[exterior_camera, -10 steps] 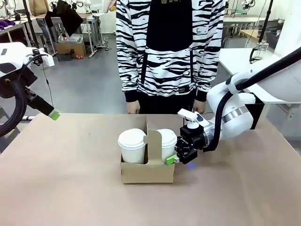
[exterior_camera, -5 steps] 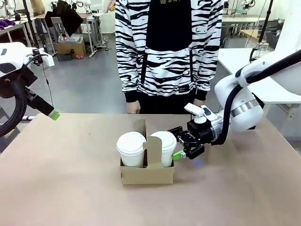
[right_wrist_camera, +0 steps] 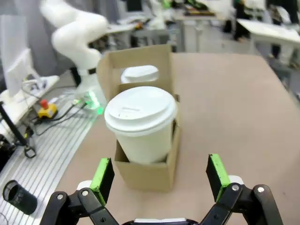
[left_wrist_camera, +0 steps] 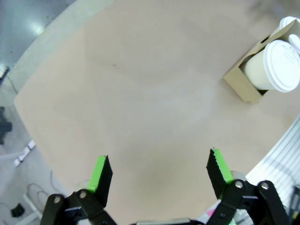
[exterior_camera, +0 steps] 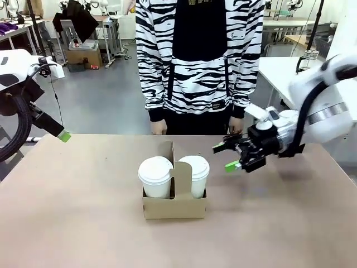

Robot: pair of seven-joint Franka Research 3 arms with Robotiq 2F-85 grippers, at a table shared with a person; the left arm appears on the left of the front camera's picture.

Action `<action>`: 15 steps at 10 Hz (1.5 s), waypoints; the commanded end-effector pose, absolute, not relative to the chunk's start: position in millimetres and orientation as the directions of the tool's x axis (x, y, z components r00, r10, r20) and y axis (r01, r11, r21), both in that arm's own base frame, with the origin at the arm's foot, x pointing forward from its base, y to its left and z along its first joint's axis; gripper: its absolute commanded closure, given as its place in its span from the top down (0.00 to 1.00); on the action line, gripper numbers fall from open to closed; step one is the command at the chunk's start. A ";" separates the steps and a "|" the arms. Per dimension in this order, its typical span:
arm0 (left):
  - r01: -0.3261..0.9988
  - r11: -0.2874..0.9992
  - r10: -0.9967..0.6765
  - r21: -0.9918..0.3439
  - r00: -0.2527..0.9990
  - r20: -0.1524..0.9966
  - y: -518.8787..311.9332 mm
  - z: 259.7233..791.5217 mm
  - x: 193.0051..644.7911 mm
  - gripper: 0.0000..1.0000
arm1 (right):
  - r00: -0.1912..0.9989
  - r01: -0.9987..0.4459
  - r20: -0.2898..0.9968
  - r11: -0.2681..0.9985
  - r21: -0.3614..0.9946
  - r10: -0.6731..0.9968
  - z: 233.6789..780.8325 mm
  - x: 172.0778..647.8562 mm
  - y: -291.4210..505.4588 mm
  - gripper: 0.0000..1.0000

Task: Pour a drink into a cup and package it in a carrier.
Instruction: Insert the held 600 ml Paper Cup into the Cup Carrier.

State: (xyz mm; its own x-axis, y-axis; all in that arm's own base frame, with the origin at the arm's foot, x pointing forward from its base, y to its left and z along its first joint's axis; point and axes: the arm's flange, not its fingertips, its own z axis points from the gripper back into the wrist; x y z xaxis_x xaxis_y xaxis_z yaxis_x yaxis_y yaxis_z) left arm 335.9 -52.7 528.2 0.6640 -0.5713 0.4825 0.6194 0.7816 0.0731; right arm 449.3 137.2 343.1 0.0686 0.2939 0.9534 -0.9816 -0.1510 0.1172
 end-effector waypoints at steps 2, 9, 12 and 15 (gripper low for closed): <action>0.617 0.783 -0.570 0.076 0.664 0.484 -52.3 529.1 335.3 1.00 | 0.370 -0.889 0.845 0.412 0.200 0.387 430.0 395.1 90.6 1.00; 0.617 0.783 -0.570 0.076 0.664 0.484 -52.3 529.1 335.3 1.00 | 0.628 -0.651 0.697 0.724 0.229 0.344 472.7 346.6 46.2 1.00; 0.617 0.783 -0.570 0.076 0.664 0.484 -52.3 529.1 335.3 1.00 | 0.541 -0.656 0.752 0.748 0.098 0.376 496.4 360.7 48.0 1.00; 0.617 0.783 -0.570 0.076 0.664 0.484 -52.3 529.1 335.3 1.00 | 0.541 -0.656 0.752 0.748 0.098 0.376 496.4 360.7 48.0 1.00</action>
State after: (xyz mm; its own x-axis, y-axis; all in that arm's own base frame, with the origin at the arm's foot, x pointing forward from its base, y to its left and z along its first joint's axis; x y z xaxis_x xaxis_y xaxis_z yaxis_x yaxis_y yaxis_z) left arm 335.8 -53.0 528.5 0.6637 -0.5720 0.4819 0.6191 0.7817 0.0752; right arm 362.1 47.3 497.4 0.5334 0.3815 0.7550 -0.6682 0.7373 0.0996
